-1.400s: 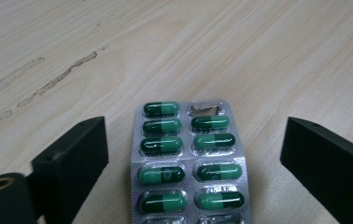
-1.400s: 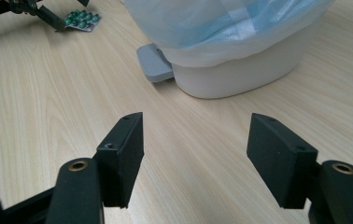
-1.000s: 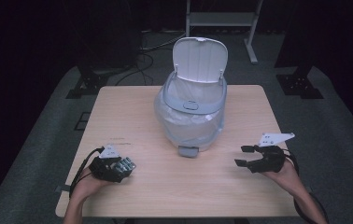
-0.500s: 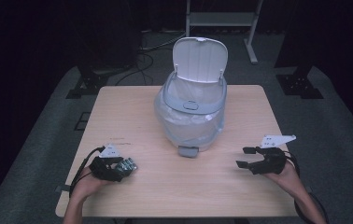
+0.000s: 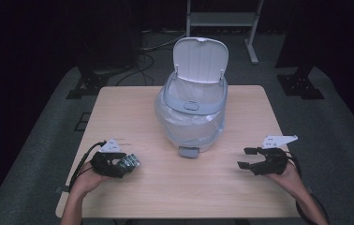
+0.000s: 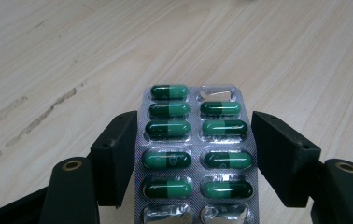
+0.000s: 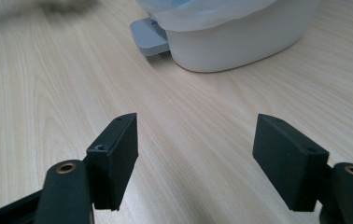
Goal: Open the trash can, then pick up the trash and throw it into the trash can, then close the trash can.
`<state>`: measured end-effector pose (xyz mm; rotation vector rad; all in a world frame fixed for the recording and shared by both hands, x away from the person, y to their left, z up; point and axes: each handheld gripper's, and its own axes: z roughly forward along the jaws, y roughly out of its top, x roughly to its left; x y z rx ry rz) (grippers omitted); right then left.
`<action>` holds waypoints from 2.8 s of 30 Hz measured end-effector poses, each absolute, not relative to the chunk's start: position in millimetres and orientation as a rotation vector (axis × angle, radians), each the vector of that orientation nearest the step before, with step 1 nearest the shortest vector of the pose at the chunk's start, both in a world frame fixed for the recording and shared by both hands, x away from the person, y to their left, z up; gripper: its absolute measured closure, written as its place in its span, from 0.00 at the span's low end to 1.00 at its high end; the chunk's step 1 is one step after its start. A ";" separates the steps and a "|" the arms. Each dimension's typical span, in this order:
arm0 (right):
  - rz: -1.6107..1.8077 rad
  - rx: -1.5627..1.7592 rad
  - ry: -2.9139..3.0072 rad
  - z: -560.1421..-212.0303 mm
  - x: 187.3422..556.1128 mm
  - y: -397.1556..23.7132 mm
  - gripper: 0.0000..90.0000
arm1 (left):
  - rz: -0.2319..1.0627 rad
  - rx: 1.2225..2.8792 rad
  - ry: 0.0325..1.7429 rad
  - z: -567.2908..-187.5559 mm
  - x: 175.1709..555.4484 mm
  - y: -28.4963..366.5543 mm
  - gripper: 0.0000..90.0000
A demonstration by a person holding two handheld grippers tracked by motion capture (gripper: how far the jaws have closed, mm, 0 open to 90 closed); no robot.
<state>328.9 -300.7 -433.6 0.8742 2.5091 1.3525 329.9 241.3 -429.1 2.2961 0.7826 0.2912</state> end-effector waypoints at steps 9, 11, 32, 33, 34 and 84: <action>1.319 0.871 2.532 -436.4 330.8 -297.5 0.33 | 0.298 2.342 0.730 -409.6 333.1 235.0 0.37; 1.324 0.871 2.530 -436.8 331.3 -297.7 0.33 | 0.301 2.349 0.726 -406.3 333.8 234.7 0.37; 1.355 0.893 2.532 -437.8 332.7 -299.0 0.33 | 0.286 2.344 0.632 -366.0 345.1 220.7 0.37; 1.358 0.896 2.527 -438.3 333.5 -299.3 0.33 | 0.288 2.346 0.628 -364.1 345.7 221.0 0.37; 1.361 0.903 2.529 -438.8 334.1 -299.7 0.33 | 0.286 2.343 0.628 -362.9 346.2 220.7 0.37; 1.355 0.924 2.555 -446.3 341.2 -293.2 0.33 | 0.320 2.410 0.430 -221.8 399.2 188.2 0.37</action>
